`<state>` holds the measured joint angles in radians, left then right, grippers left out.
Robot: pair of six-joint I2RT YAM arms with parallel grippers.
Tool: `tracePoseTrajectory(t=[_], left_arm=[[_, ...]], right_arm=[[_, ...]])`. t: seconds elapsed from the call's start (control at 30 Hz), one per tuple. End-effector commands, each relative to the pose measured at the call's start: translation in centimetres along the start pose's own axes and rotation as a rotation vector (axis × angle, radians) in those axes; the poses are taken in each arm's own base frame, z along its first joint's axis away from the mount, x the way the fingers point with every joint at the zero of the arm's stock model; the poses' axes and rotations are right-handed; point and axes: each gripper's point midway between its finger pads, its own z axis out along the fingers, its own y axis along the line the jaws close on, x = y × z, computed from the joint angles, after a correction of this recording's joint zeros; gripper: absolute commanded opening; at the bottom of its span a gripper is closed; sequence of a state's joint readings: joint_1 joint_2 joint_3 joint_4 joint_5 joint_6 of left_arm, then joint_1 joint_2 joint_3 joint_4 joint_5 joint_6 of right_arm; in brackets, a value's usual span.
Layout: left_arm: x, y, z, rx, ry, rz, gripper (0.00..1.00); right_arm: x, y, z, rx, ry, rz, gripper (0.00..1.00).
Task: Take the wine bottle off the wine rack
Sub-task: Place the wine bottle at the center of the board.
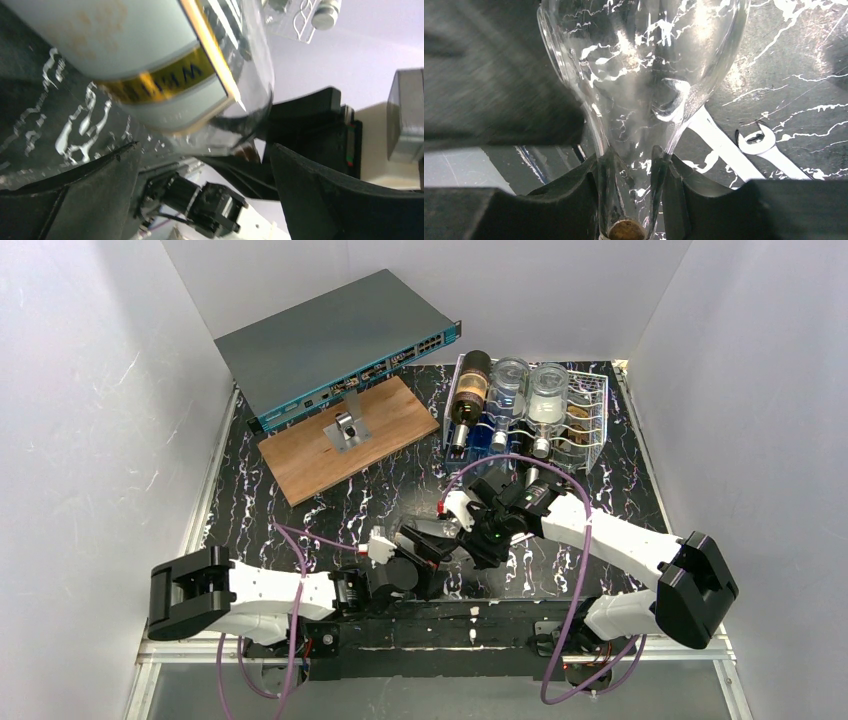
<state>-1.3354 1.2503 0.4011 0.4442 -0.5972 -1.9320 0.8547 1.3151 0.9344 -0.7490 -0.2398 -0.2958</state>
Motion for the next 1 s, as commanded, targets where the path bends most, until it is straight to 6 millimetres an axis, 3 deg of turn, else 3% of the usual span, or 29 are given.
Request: tracePoseTrajectory(t=[0.0,0.23,0.33,0.5,0.73,0.83,0.97], left_arm=[[1.2,-1.5,-1.2,0.019,0.074,-0.12,0.99],[1.8,-3.2,-2.7,0.045,0.14,-0.159,0.99],[1.1,-2.5,-4.3,0.002,0.148,-0.063,0.99],[-3.3,-0.3,-7.8,-0.112,0.057,0.192,0.99],[-7.9,-1.2,-11.5,0.081,0.006,0.532,0.99],[-10.0,-1.7,-13.0,0.068,-0.042,0.728,0.99],[-11.8,-3.5,-14.5,-0.012,-0.088,0.997,0.99]], right_arm=[[-4.2,-1.0,-0.9,0.054,-0.17,-0.084,0.01],[-4.0,-1.3,-1.2,0.078,-0.169,-0.089,0.01],[-3.9,-1.7,-1.9,0.104,-0.169,-0.104,0.01],[-3.7,-2.1,-3.6,0.139,-0.158,-0.189,0.01],[-3.6,-2.2,-5.9,0.13,-0.084,-0.382,0.01],[-3.7,-3.1,-6.8,0.163,-0.039,-0.459,0.01],[-5.3,-4.9,-8.3,0.232,0.005,-0.553,0.01]])
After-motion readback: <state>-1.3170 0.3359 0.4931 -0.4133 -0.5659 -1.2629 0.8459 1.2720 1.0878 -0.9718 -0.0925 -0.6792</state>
